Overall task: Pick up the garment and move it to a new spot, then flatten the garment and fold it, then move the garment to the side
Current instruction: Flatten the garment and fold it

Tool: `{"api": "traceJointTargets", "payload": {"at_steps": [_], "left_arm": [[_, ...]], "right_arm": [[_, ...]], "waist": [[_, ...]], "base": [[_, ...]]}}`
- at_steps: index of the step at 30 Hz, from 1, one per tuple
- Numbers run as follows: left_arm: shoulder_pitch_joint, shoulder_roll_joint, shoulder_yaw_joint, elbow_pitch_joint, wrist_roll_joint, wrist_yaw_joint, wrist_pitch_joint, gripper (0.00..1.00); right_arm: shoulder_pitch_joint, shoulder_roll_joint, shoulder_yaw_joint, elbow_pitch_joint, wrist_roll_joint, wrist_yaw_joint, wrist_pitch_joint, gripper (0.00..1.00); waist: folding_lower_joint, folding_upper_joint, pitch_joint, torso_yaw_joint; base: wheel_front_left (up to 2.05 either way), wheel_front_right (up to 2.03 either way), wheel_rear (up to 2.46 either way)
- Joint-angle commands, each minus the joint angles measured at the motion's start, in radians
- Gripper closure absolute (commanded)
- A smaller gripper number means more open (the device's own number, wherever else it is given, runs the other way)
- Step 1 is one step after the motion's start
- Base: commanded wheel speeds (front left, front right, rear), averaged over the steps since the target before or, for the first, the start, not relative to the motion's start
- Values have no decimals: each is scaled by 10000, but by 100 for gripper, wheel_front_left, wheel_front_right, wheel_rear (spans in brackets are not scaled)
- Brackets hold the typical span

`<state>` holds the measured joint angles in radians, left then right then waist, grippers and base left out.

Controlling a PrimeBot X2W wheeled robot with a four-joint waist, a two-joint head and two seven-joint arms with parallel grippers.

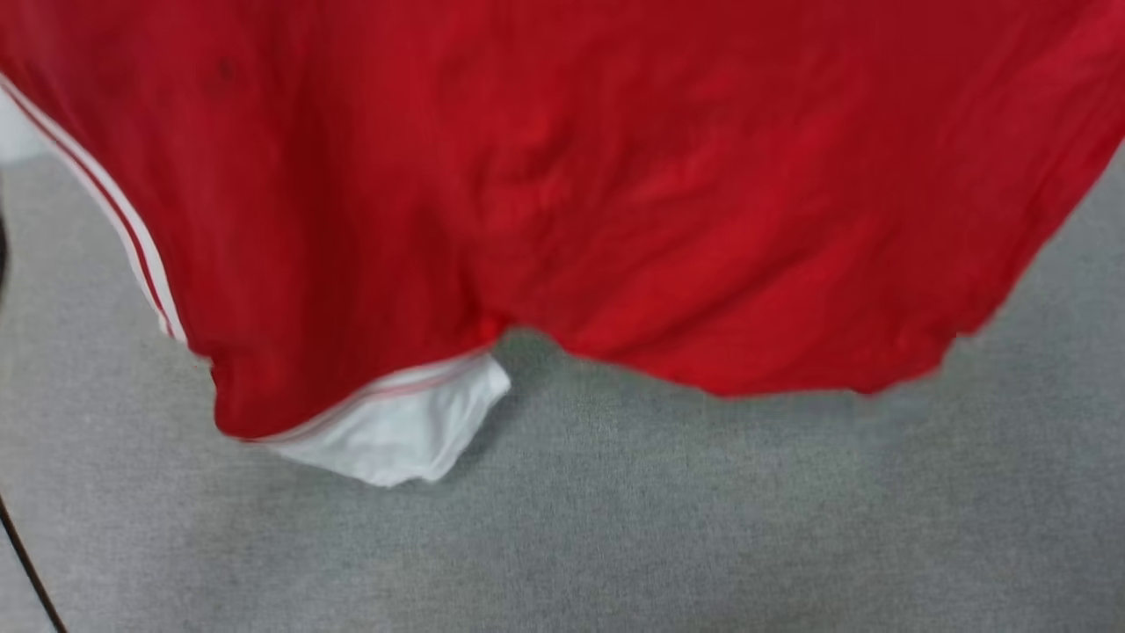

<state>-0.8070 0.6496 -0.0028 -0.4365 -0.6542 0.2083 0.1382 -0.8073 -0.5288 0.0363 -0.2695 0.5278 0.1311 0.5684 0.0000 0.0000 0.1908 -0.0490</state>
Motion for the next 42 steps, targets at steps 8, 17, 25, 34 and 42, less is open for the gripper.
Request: {"api": "traceJointTargets", "payload": {"at_steps": [8,17,25,34,42], "left_arm": [[-4046,159,-549,2304,-144,-772,169,100],[-8323,-689,-1506,5726,443,-1249,-432,100],[-10526,-1419,-1971,9042,1013,-1396,-1662,100],[-9342,-2364,-2327,11099,738,-2171,-3253,100],[-6203,-2838,-2926,11616,595,-2784,-3752,100]], "right_arm": [[-2484,96,393,1492,-454,-7,-1194,100],[-5438,-237,1034,3726,-1351,-11,-2330,100],[-7828,262,1696,6666,-2247,-12,-4048,100],[-7454,901,2309,9463,-2697,-11,-5708,100],[-5176,1308,2720,10716,-2235,-11,-7070,100]], "waist": [[0,0,2456,-85],[0,0,4032,299],[0,0,4758,488],[0,0,4626,846],[0,0,3697,1002]], "base": [[0,0,0],[0,0,0],[0,0,0],[0,0,0],[0,0,0]]}}
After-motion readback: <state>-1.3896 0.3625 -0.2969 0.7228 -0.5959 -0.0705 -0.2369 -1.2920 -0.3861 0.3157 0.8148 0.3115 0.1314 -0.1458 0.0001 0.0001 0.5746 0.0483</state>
